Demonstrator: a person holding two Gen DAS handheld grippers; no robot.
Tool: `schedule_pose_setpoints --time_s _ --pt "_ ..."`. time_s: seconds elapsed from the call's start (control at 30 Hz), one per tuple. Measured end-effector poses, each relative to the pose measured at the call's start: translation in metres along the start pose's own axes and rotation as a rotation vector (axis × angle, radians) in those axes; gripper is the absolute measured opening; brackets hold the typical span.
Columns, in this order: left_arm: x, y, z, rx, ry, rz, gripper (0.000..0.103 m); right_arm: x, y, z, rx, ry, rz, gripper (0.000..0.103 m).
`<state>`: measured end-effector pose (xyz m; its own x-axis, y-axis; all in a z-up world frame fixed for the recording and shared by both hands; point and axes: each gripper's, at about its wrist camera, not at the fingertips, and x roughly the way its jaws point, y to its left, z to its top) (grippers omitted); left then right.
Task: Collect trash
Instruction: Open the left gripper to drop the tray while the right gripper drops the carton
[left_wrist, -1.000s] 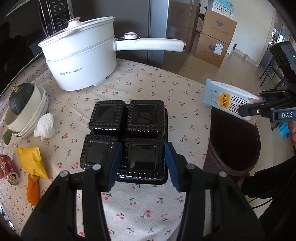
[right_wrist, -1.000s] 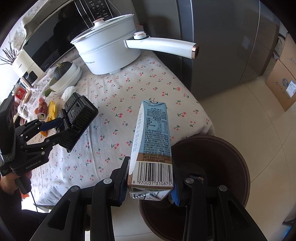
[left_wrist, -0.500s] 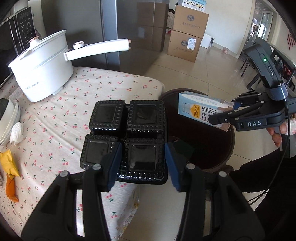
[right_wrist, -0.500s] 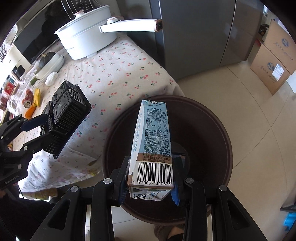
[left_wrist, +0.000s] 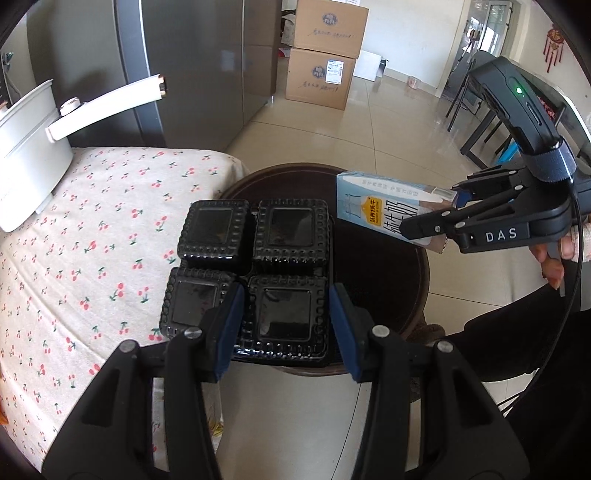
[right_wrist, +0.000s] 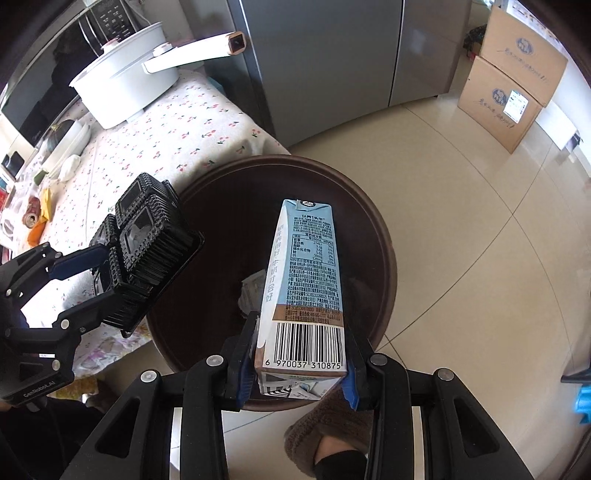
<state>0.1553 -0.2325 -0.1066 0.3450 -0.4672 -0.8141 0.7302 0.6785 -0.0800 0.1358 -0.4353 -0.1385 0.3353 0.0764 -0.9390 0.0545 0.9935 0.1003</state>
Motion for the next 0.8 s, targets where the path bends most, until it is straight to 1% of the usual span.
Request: schedule_pose_setpoints --time_s 0.07,0.1,0.13,0.2,0.3,0.37,0.43,0.53,0.57,0.6,0.63,0.67,0.8 --pt "0.005 -0.006 0.0 0.025 -0.012 0.017 0.051 -0.001 -0.005 -0.001 0.009 -0.001 -0.005 0.038" --pt "0.007 -0.007 0.0 0.021 0.001 0.021 0.059 -0.001 -0.006 -0.002 0.014 -0.001 -0.007 0.038" --pt "0.009 -0.006 0.0 0.013 0.009 0.035 0.073 -0.001 -0.007 -0.003 0.019 -0.002 -0.009 0.038" --pt "0.008 -0.005 -0.002 0.007 0.004 0.07 0.084 -0.003 -0.01 -0.003 0.025 -0.002 -0.011 0.038" --pt "0.004 0.003 -0.004 -0.023 0.021 0.1 0.088 -0.001 -0.007 -0.001 0.025 -0.002 -0.01 0.038" --pt "-0.001 0.01 -0.008 -0.053 0.023 0.115 0.092 -0.001 -0.004 0.0 0.02 -0.002 -0.007 0.038" --pt "-0.007 0.017 -0.012 -0.081 0.02 0.139 0.099 -0.001 0.0 0.001 0.012 -0.001 -0.005 0.038" --pt "-0.017 0.028 -0.018 -0.126 0.019 0.171 0.102 0.001 0.007 0.002 -0.003 0.003 -0.003 0.039" --pt "-0.021 0.032 -0.02 -0.138 0.02 0.185 0.102 0.001 0.009 0.003 -0.007 0.003 -0.006 0.047" --pt "-0.025 0.036 -0.022 -0.15 0.021 0.201 0.102 0.002 0.012 0.005 -0.01 0.006 -0.011 0.058" --pt "-0.029 0.04 -0.024 -0.161 0.022 0.216 0.102 0.003 0.014 0.006 -0.006 0.014 -0.019 0.082" --pt "-0.033 0.044 -0.026 -0.171 0.022 0.229 0.102 0.003 0.016 0.007 0.0 0.014 -0.026 0.087" --pt "-0.049 0.059 -0.038 -0.216 0.026 0.266 0.102 0.0 0.025 0.013 0.0 0.002 -0.004 0.087"
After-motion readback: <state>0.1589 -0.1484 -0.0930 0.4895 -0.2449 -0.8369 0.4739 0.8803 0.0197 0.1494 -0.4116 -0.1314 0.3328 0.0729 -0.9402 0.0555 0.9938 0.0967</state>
